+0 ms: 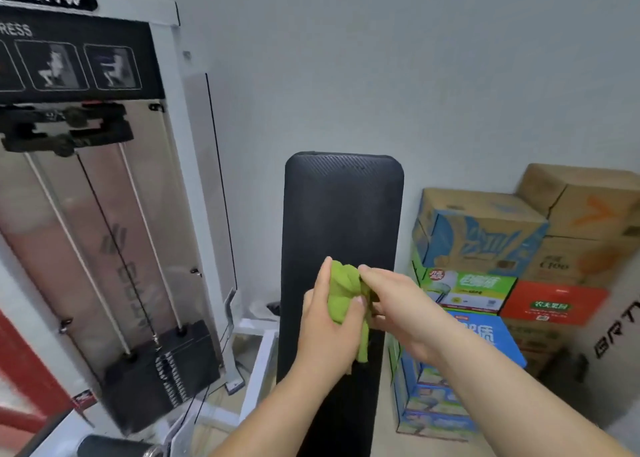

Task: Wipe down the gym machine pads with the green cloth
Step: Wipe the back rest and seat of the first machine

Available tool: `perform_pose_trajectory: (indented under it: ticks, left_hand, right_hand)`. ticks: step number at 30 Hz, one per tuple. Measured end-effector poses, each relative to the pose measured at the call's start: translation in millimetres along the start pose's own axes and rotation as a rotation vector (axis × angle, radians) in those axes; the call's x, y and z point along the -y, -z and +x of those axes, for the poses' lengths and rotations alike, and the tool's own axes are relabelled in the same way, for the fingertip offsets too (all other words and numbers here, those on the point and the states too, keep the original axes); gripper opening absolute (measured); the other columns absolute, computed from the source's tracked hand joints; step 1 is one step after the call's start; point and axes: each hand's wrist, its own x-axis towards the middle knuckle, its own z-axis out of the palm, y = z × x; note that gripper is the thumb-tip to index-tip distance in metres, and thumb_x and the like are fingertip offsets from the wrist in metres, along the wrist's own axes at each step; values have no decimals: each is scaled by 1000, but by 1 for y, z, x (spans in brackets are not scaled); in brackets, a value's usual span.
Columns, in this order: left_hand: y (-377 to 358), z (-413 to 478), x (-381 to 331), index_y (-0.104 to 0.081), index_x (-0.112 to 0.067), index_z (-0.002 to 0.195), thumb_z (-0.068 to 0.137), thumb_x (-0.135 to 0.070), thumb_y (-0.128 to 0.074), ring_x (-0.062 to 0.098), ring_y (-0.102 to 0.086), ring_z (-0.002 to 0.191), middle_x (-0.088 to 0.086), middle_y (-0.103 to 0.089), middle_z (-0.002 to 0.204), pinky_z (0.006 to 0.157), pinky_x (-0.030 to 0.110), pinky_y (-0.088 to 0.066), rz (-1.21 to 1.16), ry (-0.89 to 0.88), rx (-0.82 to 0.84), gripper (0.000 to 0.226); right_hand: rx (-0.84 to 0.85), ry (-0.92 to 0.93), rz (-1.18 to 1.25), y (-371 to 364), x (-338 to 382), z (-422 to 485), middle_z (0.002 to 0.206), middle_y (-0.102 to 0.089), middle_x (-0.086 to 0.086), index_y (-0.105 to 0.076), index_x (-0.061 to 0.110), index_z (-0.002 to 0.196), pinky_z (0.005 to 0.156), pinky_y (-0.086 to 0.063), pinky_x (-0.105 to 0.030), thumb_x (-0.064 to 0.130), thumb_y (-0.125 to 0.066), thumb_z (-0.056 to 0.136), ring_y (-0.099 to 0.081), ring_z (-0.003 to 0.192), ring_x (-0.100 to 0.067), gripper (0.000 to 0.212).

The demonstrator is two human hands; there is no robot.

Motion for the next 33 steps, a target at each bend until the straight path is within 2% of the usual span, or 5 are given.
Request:
perform_pose_trajectory:
  ticks: [5,11,23,29,33]
  left_hand:
    - [13,58,5,-35,-43,145,91,-34,-72,-4,-62,104,-17,-61,123,91,25,-55,65,74,-60,67]
    - [58,167,-47,-50,-32,128,88,-30,-76,-2,-58,93,-11,-62,114,74,8,-42,248,-194,-280,48]
    - [-28,286,-26,-34,-31,155,94,-52,-55,36,-42,111,14,-42,131,87,53,-47,801,-202,-678,67]
    - [-99,258,-23,-39,-22,152,85,-45,-66,31,-50,87,13,-52,115,63,40,-45,991,-683,-314,76]
    - [-9,299,-23,-47,-24,143,79,-30,-76,35,-54,79,17,-60,107,58,41,-45,1115,-986,-308,70]
  right_hand:
    - [-226,170,-535,28,24,57,86,-68,9,-75,16,109,77,-53,-31,43,-53,103,-62,79,-11,35]
    - [-515,359,-740,82,95,146,150,-45,-7,-44,25,155,106,-39,-36,38,-47,106,-51,132,-24,51]
    - [-321,403,-418,123,94,233,142,-48,17,-42,45,152,110,-34,-28,36,-36,112,-41,128,-4,41]
    - [-269,356,-285,134,94,236,144,-58,13,-47,47,149,72,-49,-17,22,-38,110,-53,89,7,47]
    - [-239,304,-205,134,94,232,138,-59,18,-49,56,143,83,-58,-37,42,-43,109,-59,116,-9,37]
